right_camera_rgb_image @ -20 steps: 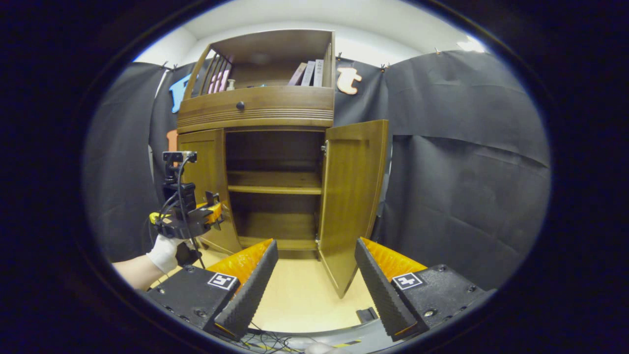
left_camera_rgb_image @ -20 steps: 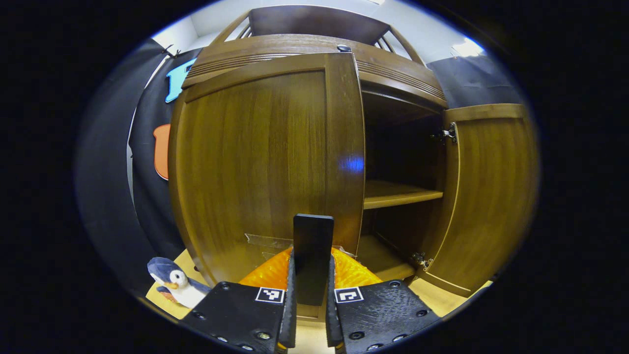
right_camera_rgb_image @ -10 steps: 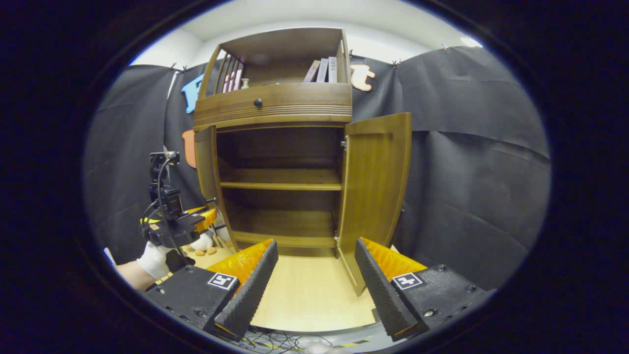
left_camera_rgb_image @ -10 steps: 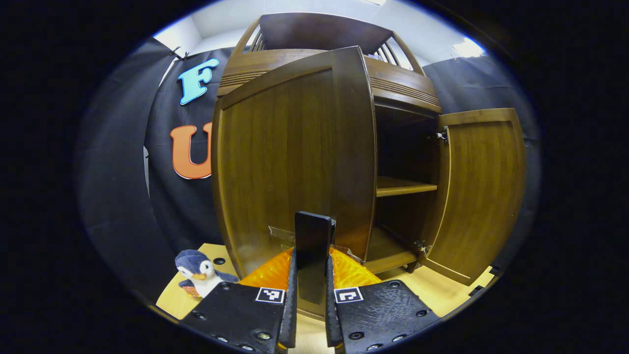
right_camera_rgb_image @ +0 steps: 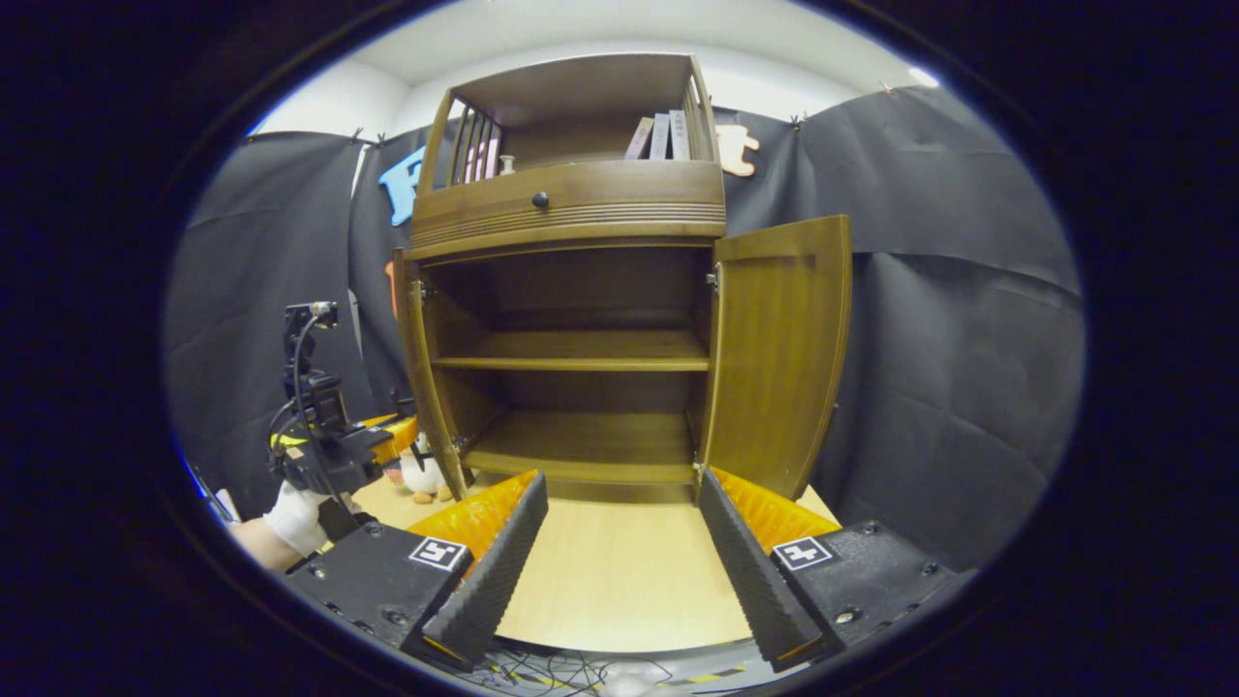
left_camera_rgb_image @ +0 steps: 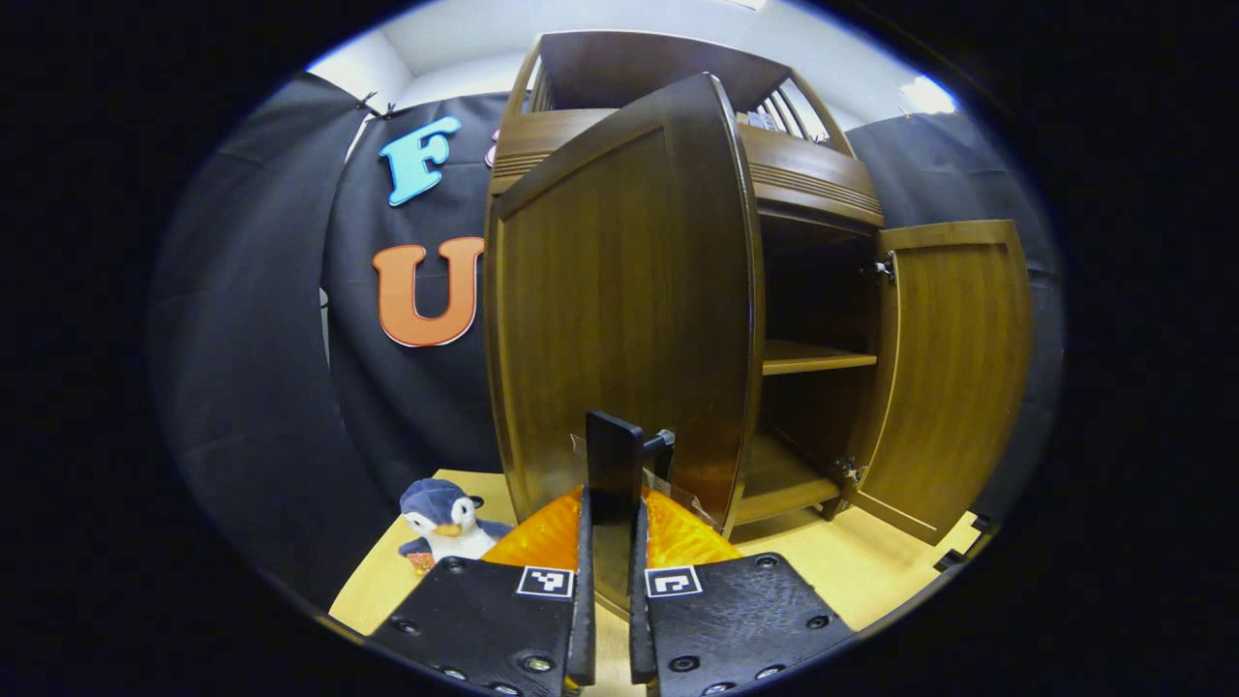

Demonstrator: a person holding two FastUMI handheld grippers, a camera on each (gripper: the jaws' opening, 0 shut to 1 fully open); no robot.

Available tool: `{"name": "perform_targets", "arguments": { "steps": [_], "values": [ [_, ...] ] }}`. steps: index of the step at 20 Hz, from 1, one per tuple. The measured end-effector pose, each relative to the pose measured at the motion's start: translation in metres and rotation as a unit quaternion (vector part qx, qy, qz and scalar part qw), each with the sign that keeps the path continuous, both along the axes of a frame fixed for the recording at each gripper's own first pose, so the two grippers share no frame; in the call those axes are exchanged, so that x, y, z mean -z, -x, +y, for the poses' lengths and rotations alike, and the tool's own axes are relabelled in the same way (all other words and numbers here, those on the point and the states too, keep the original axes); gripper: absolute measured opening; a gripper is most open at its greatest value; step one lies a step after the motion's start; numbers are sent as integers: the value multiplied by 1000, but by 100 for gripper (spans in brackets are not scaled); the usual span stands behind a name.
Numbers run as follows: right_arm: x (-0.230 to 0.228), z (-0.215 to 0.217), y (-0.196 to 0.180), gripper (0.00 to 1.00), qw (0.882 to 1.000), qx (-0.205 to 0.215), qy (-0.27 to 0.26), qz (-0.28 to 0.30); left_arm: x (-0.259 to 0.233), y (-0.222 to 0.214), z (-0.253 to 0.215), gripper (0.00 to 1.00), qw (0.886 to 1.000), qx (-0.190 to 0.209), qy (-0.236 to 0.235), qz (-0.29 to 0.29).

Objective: Open the right door of the double-door shoe cabinet with the right hand, and open the left door with the left hand.

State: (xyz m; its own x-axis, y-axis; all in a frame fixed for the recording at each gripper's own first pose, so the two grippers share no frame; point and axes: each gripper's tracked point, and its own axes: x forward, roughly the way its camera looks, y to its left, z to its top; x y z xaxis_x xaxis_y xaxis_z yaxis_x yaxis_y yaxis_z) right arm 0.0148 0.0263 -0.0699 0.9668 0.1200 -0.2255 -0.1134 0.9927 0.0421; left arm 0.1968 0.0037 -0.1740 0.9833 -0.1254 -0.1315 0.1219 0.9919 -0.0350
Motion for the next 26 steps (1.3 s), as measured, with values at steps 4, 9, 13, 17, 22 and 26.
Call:
{"name": "perform_targets", "arguments": {
  "steps": [4, 9, 13, 17, 22, 26],
  "values": [
    [2, 5, 0, 100, 1000, -7, -5, 2, 0, 11, 23, 13, 1000, -18, -5, 1],
    [5, 17, 0, 100, 1000, -23, -10, 3, 2, 22, 60, 3, 999, -44, 2, 0],
    [7, 28, -1, 100, 999, -36, -11, 5, 4, 23, 87, 0, 999, -45, 6, 1],
    [9, 36, -3, 100, 999, -44, -10, 6, 6, 22, 111, 8, 999, -30, -9, -8],
    [8, 39, -5, 100, 999, -47, -2, 5, 6, 18, 132, 0, 1000, -1, -10, -28],
    [5, 42, -5, 100, 999, -48, 9, 3, 6, 16, 146, 0, 999, 24, 0, -37]
  ]
}}
